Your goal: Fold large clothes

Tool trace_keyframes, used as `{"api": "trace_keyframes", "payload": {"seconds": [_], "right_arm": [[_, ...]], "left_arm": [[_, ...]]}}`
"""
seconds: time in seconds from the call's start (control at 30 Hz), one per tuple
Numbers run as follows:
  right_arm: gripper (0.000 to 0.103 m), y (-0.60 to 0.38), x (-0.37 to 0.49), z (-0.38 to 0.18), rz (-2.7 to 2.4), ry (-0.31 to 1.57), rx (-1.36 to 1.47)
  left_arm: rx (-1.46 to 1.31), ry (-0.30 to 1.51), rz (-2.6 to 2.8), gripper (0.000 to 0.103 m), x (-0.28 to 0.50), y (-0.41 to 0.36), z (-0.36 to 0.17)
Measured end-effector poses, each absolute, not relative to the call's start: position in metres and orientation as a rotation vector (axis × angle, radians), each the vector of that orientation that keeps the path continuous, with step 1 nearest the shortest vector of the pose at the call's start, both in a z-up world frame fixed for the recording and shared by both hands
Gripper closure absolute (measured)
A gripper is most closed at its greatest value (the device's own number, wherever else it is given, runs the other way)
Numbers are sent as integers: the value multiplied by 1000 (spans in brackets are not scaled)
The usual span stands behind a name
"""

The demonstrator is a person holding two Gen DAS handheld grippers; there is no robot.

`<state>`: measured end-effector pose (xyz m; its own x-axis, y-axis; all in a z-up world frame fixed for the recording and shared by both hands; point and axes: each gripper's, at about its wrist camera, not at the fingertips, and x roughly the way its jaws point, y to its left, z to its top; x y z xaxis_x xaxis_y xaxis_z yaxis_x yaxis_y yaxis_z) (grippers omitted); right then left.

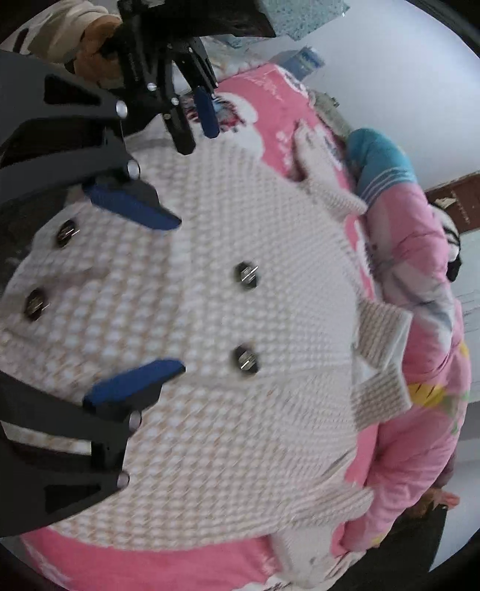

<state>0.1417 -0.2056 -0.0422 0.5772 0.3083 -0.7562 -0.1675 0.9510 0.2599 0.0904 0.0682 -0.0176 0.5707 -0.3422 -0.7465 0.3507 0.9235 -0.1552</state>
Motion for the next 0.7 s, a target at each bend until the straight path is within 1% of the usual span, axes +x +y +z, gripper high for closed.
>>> {"api": "trace_keyframes", "payload": {"seconds": [0.1, 0.17, 0.23, 0.3, 0.37, 0.47, 0.6, 0.7], "right_arm": [[27, -186, 163, -42, 287, 923, 140], [25, -172, 179, -39, 300, 911, 121], [14, -161, 191, -40, 302, 896, 104], [12, -148, 206, -40, 281, 895, 65], [7, -134, 222, -44, 269, 900, 23], [7, -117, 243, -58, 258, 915, -23], [6, -99, 266, -90, 222, 1018, -92], [7, -97, 262, -90, 221, 987, -110]], "left_arm": [[-22, 849, -319, 34, 111, 92, -8], [-59, 835, -251, 33, 124, 115, -2], [-105, 823, -170, 32, 146, 138, 3], [-156, 810, -95, 32, 173, 160, 6], [-217, 807, -34, 32, 188, 187, 8], [-325, 803, 65, 32, 223, 227, 5], [-483, 835, 129, 32, 264, 282, -8], [-623, 873, 160, 32, 296, 319, -25]]}}
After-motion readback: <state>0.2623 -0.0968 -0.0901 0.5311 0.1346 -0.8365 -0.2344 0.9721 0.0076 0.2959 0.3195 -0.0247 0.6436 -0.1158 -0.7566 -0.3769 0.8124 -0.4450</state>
